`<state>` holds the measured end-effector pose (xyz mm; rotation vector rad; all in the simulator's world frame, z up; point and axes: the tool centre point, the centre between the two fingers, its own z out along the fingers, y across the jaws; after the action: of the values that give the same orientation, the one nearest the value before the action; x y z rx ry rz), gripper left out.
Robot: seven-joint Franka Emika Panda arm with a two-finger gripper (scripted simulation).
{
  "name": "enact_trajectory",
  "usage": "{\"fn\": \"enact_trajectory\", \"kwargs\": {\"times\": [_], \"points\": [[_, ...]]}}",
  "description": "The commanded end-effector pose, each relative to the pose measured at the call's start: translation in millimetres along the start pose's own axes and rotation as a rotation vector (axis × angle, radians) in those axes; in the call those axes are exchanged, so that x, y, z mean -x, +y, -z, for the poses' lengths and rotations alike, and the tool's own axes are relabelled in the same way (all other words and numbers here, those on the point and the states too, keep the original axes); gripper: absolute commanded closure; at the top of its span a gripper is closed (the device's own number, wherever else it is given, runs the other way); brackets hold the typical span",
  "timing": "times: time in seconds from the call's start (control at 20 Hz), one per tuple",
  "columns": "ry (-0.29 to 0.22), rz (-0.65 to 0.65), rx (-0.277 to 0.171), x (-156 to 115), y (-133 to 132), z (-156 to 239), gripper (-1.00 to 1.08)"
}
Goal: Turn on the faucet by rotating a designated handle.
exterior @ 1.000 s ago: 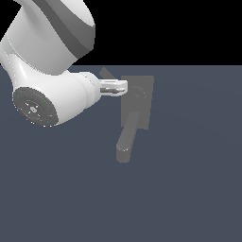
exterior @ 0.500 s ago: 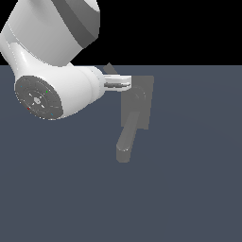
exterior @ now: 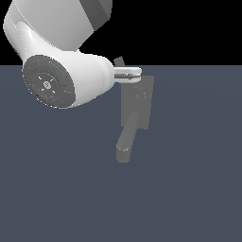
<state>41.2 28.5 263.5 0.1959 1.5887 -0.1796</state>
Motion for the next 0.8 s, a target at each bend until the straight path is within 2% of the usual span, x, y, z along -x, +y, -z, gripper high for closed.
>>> {"fn": "enact_trajectory", "kwargs": {"times": [0.0, 0.2, 0.25, 0.75], "points": [[-0.024, -0.006, -0.001, 19, -8, -4, 1.08], [-0.027, -0.007, -0.001, 28, -16, -4, 1.08], [0.002, -0.001, -0.002, 10, -13, 0, 1.08], [-0.013, -0.004, -0.001, 27, -51, -2, 1.08]]}}
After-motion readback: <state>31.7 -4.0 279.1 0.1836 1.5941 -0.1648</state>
